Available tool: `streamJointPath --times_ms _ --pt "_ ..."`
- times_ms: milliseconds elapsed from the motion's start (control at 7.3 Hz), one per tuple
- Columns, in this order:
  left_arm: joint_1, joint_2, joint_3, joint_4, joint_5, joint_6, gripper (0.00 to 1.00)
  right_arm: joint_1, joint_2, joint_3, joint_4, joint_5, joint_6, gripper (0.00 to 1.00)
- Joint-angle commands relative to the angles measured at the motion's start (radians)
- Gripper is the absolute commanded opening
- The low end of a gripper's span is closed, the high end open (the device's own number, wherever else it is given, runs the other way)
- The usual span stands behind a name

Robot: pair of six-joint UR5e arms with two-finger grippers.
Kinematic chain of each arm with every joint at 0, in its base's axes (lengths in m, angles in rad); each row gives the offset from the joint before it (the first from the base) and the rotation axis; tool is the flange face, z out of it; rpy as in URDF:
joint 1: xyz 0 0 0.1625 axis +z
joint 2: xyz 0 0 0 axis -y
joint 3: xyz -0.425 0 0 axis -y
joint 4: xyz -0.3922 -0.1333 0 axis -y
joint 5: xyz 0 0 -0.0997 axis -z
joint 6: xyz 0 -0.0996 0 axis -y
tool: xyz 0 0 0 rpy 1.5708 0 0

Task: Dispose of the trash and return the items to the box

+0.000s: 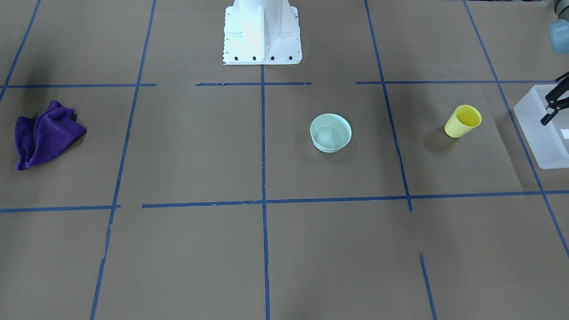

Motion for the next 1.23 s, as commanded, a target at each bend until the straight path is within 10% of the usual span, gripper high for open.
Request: streamJointPath --times_ms 0,411,1096 --pt "0.206 0.130 -0.043 -0.131 0.240 -0.322 0.97 0.000 -0.017 0.003 0.000 0.002 0.006 1.00" --pt "0.418 0.173 -0.063 -0.136 0.361 -0.681 0.59 0.000 -0.052 0.006 0.033 0.001 0.006 1.00" --pt "0.494 0.239 -0.052 -0.214 0.399 -0.687 0.54 0.002 -0.071 0.007 0.037 -0.001 0.004 1.00"
